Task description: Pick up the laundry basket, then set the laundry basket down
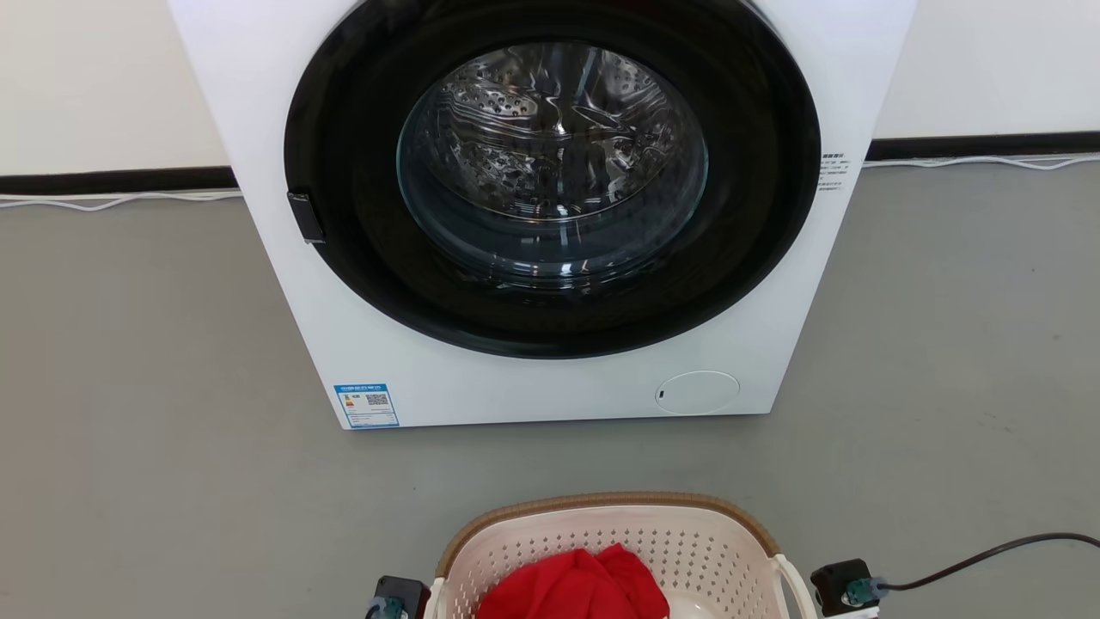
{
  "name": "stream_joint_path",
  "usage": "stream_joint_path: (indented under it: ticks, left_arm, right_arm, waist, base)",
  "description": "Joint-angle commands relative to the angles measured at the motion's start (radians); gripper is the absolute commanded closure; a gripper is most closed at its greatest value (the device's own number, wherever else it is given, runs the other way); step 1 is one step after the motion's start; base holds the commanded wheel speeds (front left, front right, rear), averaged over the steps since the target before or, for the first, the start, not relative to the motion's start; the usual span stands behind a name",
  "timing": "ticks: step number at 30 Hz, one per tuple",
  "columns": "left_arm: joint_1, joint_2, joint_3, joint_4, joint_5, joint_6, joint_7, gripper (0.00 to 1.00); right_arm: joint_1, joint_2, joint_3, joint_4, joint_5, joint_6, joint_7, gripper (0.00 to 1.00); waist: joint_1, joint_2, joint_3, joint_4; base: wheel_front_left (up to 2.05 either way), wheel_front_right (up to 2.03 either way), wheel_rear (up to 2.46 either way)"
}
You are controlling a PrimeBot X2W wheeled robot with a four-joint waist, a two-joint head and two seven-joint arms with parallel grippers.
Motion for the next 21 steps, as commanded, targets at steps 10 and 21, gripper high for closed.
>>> stream_joint_path:
  ticks: [10, 21]
  left_arm:
    - [-0.076, -0.025, -0.032, -0.029, -0.039, -0.009, -0.032, 1.0]
    - [-0.093, -0.025, -0.066, -0.016, -0.076, -0.006, -0.04, 1.0]
  right_arm:
    - [-0.04, 0.035, 0.04, -0.026, 0.006, 0.018, -0.013, 1.0]
    - [-0.047, 0.035, 0.05, -0.025, 0.019, 0.018, -0.016, 1.0]
  waist:
    - [0.0, -0.0001, 0.006, 0.006]
    - [0.0, -0.0001, 0.012, 0.01]
  base:
    - [0.0, 0.0, 0.0]
    - [0.0, 0.0, 0.0]
